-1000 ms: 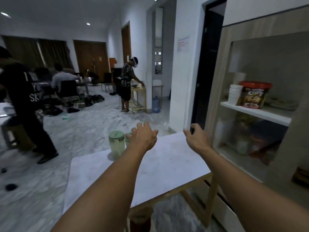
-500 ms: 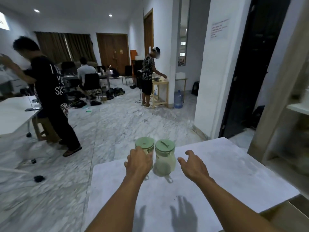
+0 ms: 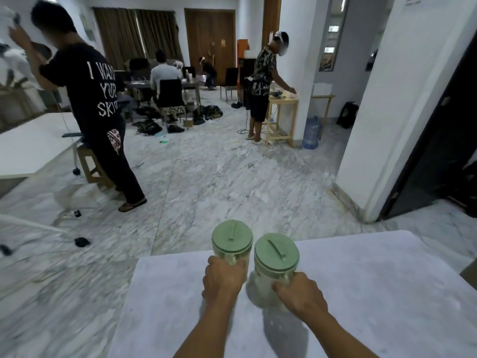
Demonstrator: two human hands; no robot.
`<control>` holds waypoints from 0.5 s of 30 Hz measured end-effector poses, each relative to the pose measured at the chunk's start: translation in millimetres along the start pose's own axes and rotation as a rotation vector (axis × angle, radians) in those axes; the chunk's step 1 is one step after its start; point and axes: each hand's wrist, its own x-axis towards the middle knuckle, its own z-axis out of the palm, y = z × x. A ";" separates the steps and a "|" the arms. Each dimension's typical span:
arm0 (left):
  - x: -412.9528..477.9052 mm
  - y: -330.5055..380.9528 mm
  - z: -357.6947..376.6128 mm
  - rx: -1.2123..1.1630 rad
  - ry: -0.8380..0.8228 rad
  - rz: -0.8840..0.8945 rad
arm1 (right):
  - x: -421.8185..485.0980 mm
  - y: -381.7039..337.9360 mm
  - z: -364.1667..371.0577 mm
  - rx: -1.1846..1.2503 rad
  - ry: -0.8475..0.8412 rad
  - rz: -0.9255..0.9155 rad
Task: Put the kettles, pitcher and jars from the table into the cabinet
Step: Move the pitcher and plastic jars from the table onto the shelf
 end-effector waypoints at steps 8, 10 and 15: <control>-2.2 10.7 -25.5 -0.128 -0.058 0.063 | -1.2 -11.7 2.8 0.213 0.026 -0.012; -9.6 10.6 -43.1 -0.209 -0.114 0.080 | -19.2 -15.6 -1.1 0.290 0.069 0.001; -36.5 13.8 -77.8 -0.383 -0.253 0.222 | -95.7 -29.8 -26.1 0.525 0.253 -0.011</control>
